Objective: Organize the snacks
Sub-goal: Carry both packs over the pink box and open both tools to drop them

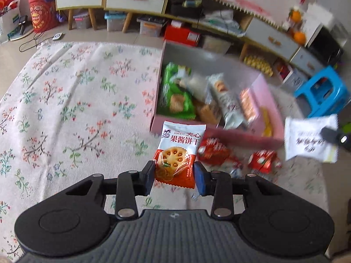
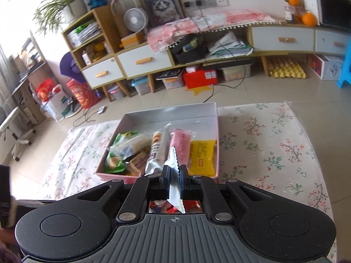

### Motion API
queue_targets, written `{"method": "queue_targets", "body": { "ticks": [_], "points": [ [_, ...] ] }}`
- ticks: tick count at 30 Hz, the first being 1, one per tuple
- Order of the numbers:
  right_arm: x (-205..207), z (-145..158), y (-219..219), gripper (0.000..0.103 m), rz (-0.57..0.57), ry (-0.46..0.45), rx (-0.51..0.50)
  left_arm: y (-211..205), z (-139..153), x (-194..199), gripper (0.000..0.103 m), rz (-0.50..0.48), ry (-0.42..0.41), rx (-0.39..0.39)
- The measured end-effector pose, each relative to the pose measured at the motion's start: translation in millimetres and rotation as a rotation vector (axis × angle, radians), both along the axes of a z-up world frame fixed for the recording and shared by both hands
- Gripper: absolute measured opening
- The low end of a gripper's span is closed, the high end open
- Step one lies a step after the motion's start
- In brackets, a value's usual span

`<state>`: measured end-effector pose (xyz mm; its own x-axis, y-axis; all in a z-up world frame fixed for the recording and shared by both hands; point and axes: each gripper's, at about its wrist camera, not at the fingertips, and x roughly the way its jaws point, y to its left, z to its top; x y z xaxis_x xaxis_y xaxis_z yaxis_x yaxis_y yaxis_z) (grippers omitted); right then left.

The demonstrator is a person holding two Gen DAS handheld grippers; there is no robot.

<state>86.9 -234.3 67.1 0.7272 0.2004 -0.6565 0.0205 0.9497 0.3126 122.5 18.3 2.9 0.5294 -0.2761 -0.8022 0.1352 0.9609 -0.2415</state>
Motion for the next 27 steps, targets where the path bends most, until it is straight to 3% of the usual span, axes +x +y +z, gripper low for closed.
{"method": "queue_targets", "body": {
  "ticks": [15,27],
  "points": [
    [26.5,-5.2,-21.1,0.006,-0.116,-0.001,0.028,-15.3,17.6,31.0,0.035,-0.033,-0.135,-0.192],
    [68.0,-15.2,-25.5,0.007,-0.169,0.013,0.031,-45.5,11.0,69.2,0.035,-0.039,-0.155,-0.162]
  ]
}}
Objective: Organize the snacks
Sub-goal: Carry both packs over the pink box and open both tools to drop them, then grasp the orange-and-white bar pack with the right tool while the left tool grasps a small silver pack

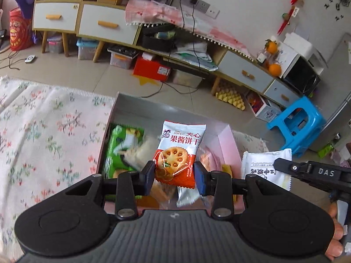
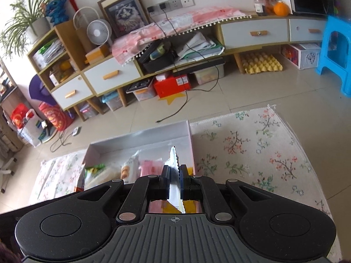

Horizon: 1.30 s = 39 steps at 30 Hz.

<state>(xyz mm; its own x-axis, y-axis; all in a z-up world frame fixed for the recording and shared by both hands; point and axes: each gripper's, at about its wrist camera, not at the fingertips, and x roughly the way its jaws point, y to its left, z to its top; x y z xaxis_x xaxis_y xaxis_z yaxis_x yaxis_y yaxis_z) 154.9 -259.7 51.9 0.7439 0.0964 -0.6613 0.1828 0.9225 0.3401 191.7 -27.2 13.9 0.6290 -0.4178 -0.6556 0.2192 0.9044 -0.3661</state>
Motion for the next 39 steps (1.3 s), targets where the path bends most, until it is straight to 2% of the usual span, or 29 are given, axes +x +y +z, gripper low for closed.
{"method": "queue_targets", "body": {
  "ticks": [3,6,9,14,15,16,17,18,21,25,29,30,32,34,35,37,39],
  "points": [
    [8.5,3.6,-6.7,0.007,-0.014,-0.023,0.031,3.1,7.4,9.9,0.035,0.017,-0.008,-0.028],
    [19.4,-0.9,-16.1,0.007,-0.027,-0.036,0.134,-2.5,9.4,21.5,0.035,0.037,-0.030,0.019],
    [31.9,-11.9,-21.1,0.007,-0.058,-0.022,0.235,-3.2,1.5,33.4,0.035,0.061,-0.010,0.040],
    [47.1,-22.2,-16.5,0.009,-0.094,-0.045,0.249,-3.7,-4.0,38.4,0.038,0.064,-0.020,0.063],
    [47.7,-23.3,-15.6,0.011,-0.095,-0.060,0.275,-2.0,-3.3,38.2,0.041,0.070,-0.034,0.066],
    [47.5,-24.6,-13.5,0.015,-0.089,-0.080,0.306,0.0,-3.4,36.7,0.049,0.086,-0.048,0.066],
    [47.3,-25.8,-10.4,0.015,-0.084,-0.090,0.323,2.3,-4.1,35.3,0.055,0.100,-0.053,0.061],
    [49.0,-26.3,-7.0,0.016,-0.075,-0.081,0.314,4.6,-3.8,35.7,0.062,0.104,-0.043,0.054],
    [48.1,-25.2,0.9,0.018,-0.070,-0.041,0.220,10.1,-1.0,30.9,0.061,0.096,-0.020,0.034],
    [38.9,-10.6,-8.2,0.018,-0.065,-0.035,0.278,16.1,11.4,19.4,0.062,0.103,-0.036,0.020],
    [21.4,19.8,-6.8,0.018,-0.040,-0.071,0.270,24.3,23.6,9.7,0.062,0.137,-0.021,-0.032],
    [16.7,27.7,-4.9,0.020,-0.019,-0.079,0.267,24.3,25.7,6.0,0.065,0.144,-0.027,-0.029],
    [5.8,42.0,4.1,0.034,0.026,-0.089,0.213,22.7,26.7,-6.6,0.075,0.146,-0.035,0.006],
    [-5.7,48.6,15.8,0.064,0.057,-0.086,0.116,17.7,23.3,-13.7,0.077,0.133,-0.007,0.070],
    [-10.5,48.0,20.8,0.069,0.065,-0.079,0.063,14.8,21.1,-17.7,0.077,0.119,0.020,0.099],
    [-19.8,42.1,29.0,0.072,0.076,-0.046,-0.033,11.6,18.0,-25.7,0.077,0.102,0.061,0.123],
    [-32.9,35.3,31.5,0.072,0.096,-0.007,-0.058,9.5,17.4,-37.0,0.083,0.086,0.081,0.153]
  ]
}}
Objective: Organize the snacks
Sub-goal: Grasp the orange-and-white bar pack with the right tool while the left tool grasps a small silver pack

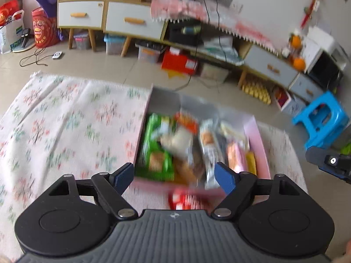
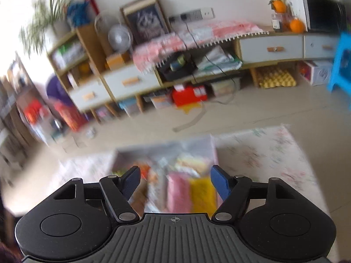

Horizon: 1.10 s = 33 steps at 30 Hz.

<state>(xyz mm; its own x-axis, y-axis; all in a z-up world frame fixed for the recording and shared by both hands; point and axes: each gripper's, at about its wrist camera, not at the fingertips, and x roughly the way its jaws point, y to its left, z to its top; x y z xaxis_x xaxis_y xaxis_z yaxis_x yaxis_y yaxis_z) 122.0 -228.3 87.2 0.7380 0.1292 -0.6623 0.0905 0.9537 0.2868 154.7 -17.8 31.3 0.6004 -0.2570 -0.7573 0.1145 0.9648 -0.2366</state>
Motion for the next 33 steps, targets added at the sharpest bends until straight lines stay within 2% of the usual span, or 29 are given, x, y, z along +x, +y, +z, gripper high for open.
{"method": "queue_targets", "body": {
  "ticks": [1,5,7,9,11,14,16,20,26,29,33],
  "points": [
    [-8.2,-1.8,0.0,0.072,0.011,0.012,0.010,-1.5,0.2,-7.2,0.086,-0.014,0.002,0.021],
    [-40.1,0.1,-0.8,0.072,0.038,0.041,0.031,-2.2,2.1,-38.2,0.091,-0.067,-0.019,0.083],
    [-54.6,-3.6,-6.9,0.075,0.034,0.050,0.067,-0.9,2.2,-45.8,0.100,-0.066,-0.029,0.082],
    [-60.8,-14.1,-13.7,0.080,0.012,0.075,0.091,-0.5,-2.5,-47.3,0.102,-0.060,-0.035,0.060],
    [-56.3,-30.0,-19.1,0.080,-0.018,0.142,0.101,-3.9,-13.2,-38.6,0.102,-0.083,-0.012,0.048],
    [-46.4,-49.5,-30.3,0.080,-0.066,0.234,0.188,-0.2,-27.9,-24.0,0.099,-0.053,0.074,0.016],
    [-45.2,-53.8,-34.2,0.080,-0.061,0.241,0.244,4.9,-32.5,-20.1,0.100,-0.026,0.087,-0.029],
    [-43.3,-58.5,-26.3,0.080,-0.053,0.246,0.234,2.0,-39.0,-14.9,0.101,-0.013,0.069,-0.007],
    [-35.6,-78.3,-15.8,0.080,-0.051,0.322,0.260,-9.6,-52.5,-16.5,0.100,-0.040,0.096,0.005],
    [-32.9,-86.4,-18.2,0.080,-0.079,0.341,0.271,-8.9,-53.5,-21.6,0.096,-0.040,0.104,0.007],
    [-30.3,-95.0,-18.2,0.080,-0.110,0.361,0.283,-16.8,-58.8,-27.2,0.079,-0.094,0.117,0.012]
  ]
}}
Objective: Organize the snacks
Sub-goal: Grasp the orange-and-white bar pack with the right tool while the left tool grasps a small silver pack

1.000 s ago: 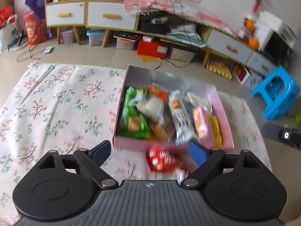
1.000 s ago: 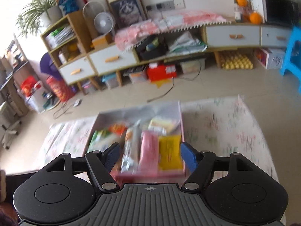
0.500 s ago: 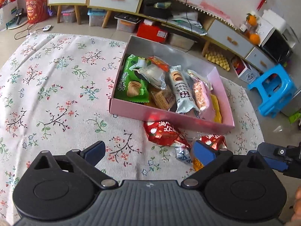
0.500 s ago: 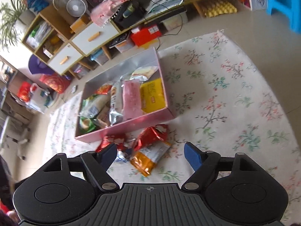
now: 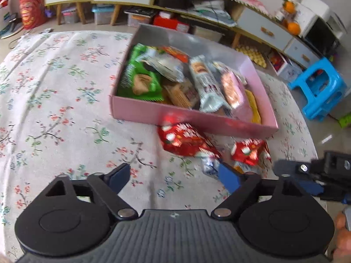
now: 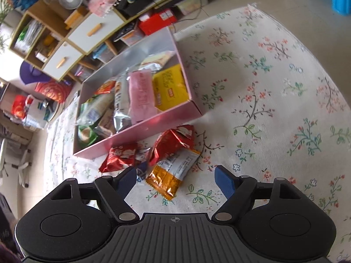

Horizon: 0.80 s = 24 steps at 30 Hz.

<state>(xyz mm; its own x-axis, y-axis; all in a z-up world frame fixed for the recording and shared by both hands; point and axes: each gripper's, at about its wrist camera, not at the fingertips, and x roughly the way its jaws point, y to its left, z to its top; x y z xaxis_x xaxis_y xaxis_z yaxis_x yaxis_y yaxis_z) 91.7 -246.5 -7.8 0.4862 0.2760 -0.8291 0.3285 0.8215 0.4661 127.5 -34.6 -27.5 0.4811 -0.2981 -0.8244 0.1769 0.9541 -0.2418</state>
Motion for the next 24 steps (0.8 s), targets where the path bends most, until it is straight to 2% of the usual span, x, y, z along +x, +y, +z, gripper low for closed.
{"method": "queue_targets", "body": {
  "ticks": [3,4,6,9,14,18,19,20,21,24],
  "points": [
    [2.4,-2.4,7.3,0.077,0.008,-0.003,-0.027,-3.4,-3.7,-0.7,0.073,-0.012,0.003,-0.006],
    [3.1,-3.2,9.7,0.071,0.013,-0.005,-0.034,-3.3,-4.2,0.1,0.066,-0.014,0.003,-0.006],
    [4.3,-4.5,13.0,0.062,0.019,-0.004,-0.035,-1.3,-3.0,1.9,0.059,-0.013,0.001,-0.014],
    [5.7,-7.1,17.3,0.055,0.020,-0.005,-0.031,4.4,0.6,2.6,0.059,0.003,-0.009,-0.046],
    [15.2,-16.9,31.8,0.054,0.049,-0.009,-0.059,4.2,1.3,1.8,0.065,0.008,-0.011,-0.062],
    [22.9,-20.0,43.0,0.053,0.098,-0.047,-0.158,4.1,3.6,2.7,0.065,0.020,-0.016,-0.053],
    [24.5,-23.1,44.6,0.044,0.107,-0.029,-0.185,4.6,4.2,2.8,0.065,0.021,-0.018,-0.054],
    [24.2,-24.9,44.5,0.041,0.104,-0.024,-0.197,4.6,4.5,3.3,0.065,0.020,-0.017,-0.055],
    [23.0,-24.1,43.5,0.034,0.097,-0.025,-0.202,4.6,4.6,3.6,0.065,0.019,-0.016,-0.056],
    [18.5,-17.0,34.6,0.014,0.071,-0.025,-0.150,1.5,4.1,2.2,0.065,0.009,-0.017,-0.061]
  ]
}}
